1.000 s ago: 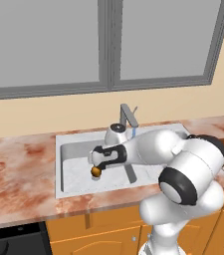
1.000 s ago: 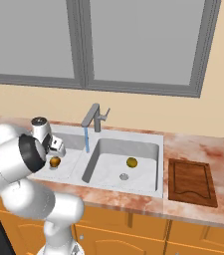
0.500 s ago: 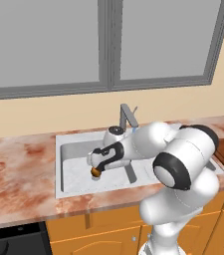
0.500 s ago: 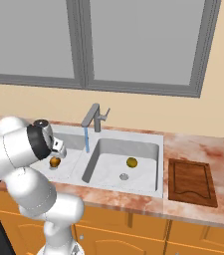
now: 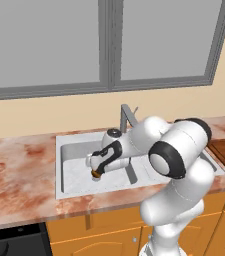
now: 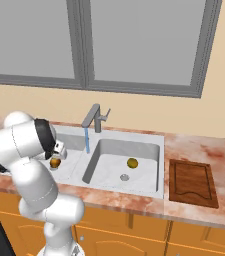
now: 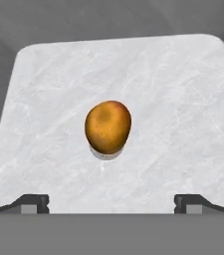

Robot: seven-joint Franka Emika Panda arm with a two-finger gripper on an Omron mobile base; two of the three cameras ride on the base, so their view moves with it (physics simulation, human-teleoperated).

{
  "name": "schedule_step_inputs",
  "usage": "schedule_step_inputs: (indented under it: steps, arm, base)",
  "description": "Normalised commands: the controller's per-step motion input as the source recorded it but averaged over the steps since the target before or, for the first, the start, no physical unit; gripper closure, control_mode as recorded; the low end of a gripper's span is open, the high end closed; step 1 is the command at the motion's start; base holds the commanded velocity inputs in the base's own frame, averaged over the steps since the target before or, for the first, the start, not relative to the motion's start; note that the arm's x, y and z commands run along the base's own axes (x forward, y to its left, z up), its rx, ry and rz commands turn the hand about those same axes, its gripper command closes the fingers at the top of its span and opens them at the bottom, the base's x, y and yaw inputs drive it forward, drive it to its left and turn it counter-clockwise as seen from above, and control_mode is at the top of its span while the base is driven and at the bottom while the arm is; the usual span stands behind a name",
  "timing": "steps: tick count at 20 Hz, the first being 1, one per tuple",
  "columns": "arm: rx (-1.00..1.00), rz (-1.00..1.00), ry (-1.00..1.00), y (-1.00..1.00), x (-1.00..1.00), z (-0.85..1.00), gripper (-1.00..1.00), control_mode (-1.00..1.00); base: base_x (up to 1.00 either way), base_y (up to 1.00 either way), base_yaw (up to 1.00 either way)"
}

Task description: Pick the mango, orange from the sink and place them on the cutting board to airdry. Then turn off the sink faucet.

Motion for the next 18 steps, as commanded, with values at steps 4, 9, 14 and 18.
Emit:
schedule_step_inputs:
  steps: [4, 9, 14, 18]
  arm:
    - [0.00, 0.00, 0.00, 0.00, 0.14, -0.22, -1.00, -1.00]
    - [0.00, 0.00, 0.00, 0.03, 0.14, -0.19, -1.00, -1.00]
    - [0.00, 0.00, 0.00, 0.10, 0.18, -0.15, -1.00, -1.00]
    - [0.00, 0.00, 0.00, 0.10, 0.15, -0.11, -1.00, -1.00]
  base:
    - [0.00, 0.00, 0.00]
    - [0.00, 0.00, 0.00]
    - [0.00, 0.00, 0.00]
    - [0.00, 0.00, 0.00]
